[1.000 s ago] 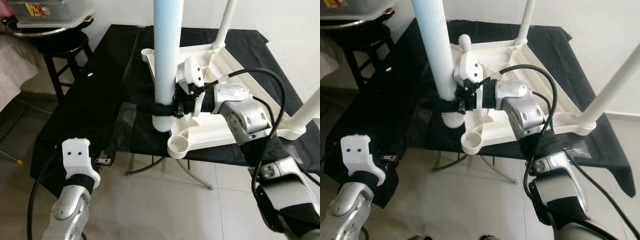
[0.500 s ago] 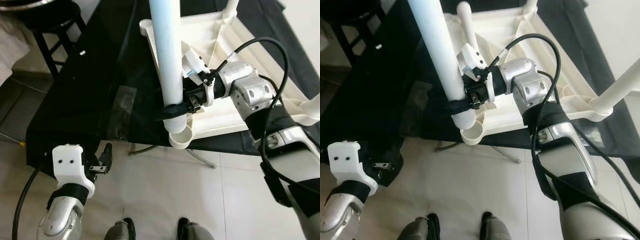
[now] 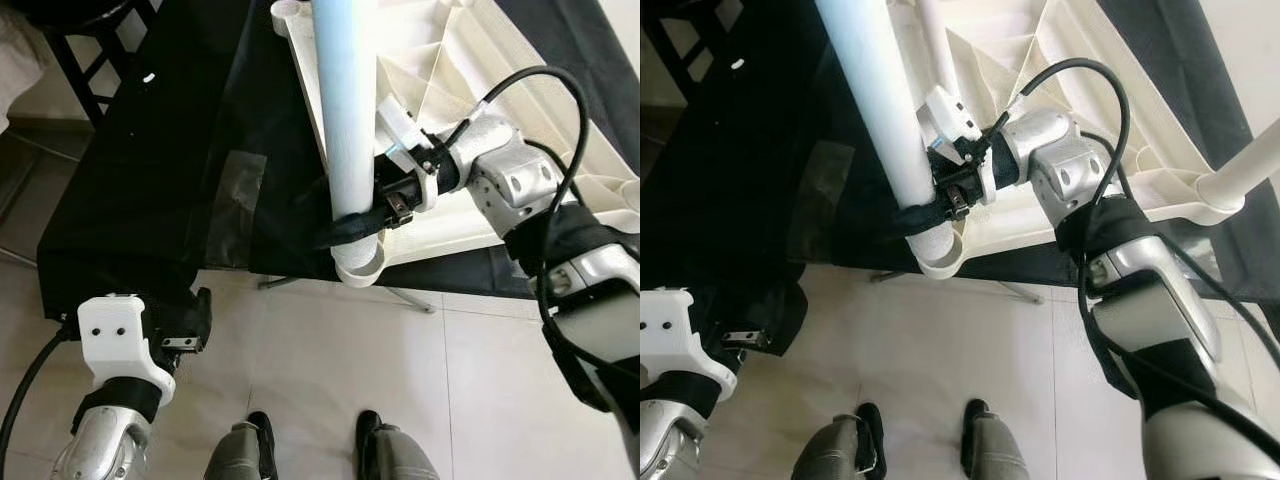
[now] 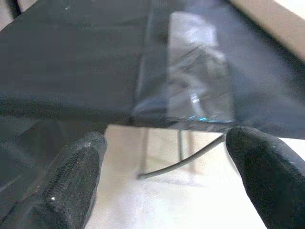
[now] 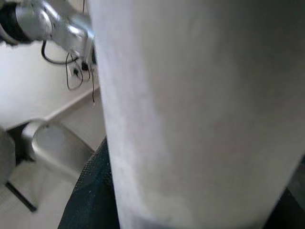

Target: Building children table

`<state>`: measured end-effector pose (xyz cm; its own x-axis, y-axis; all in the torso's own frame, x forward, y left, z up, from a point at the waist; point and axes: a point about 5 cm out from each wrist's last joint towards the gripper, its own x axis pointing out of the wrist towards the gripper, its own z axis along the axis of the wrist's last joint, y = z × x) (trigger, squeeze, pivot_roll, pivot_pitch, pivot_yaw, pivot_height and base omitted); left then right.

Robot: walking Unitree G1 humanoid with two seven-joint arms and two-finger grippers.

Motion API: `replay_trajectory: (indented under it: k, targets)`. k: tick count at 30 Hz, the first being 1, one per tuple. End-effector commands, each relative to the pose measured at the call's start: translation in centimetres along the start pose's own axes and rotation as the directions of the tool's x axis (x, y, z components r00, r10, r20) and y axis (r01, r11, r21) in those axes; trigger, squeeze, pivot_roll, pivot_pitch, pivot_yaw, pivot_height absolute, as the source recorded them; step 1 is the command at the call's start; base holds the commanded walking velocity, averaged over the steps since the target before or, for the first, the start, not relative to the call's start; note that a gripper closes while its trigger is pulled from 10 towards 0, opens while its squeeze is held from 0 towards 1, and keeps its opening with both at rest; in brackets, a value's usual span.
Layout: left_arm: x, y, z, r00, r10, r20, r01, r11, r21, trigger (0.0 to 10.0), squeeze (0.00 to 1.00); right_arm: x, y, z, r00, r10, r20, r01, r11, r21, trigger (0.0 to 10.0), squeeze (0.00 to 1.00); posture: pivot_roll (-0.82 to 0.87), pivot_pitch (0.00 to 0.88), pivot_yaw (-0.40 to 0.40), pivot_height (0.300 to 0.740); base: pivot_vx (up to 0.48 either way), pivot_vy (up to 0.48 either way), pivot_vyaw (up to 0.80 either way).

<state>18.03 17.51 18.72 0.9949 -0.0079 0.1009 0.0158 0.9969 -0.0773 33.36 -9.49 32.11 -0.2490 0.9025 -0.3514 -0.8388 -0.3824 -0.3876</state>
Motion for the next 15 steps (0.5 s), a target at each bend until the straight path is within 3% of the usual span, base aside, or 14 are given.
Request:
replay_trajectory:
  k: [1, 3, 6, 15]
  targets:
    - [-0.5, -0.3, 0.1, 0.999, -0.052, -0.001, 0.052, 0.999, 0.0, 10.0, 0.0, 0.6, 0.5, -0.9, 0.999, 0.046, -0.022, -0.045, 0.999, 0.019, 10.0, 0.0, 0.05, 0.392, 0.017, 0.74, 0.0, 0.0, 0.0]
    - [-1.0, -1.2, 0.6, 0.985, -0.169, 0.021, 0.168, 0.986, 0.013, 10.0, 0.0, 0.7, 0.6, -0.9, 0.998, 0.058, -0.03, -0.057, 0.998, 0.017, 10.0, 0.0, 0.05, 0.391, 0.017, 0.74, 0.0, 0.0, 0.0]
    - [-2.1, -2.6, 0.8, 0.94, -0.341, 0.026, 0.339, 0.939, 0.051, 10.0, 0.0, 0.6, 0.9, -1.1, 0.996, 0.07, -0.047, -0.069, 0.997, 0.017, 10.0, 0.0, 0.04, 0.381, 0.01, 0.74, 0.0, 0.0, 0.0]
    - [-2.5, -3.3, 0.9, 0.905, -0.423, 0.05, 0.421, 0.906, 0.043, 10.0, 0.0, 0.0, 1.3, -1.2, 0.998, 0.066, -0.016, -0.066, 0.997, 0.041, 10.0, 0.0, 0.03, 0.383, 0.004, 0.74, 0.0, 0.0, 0.0]
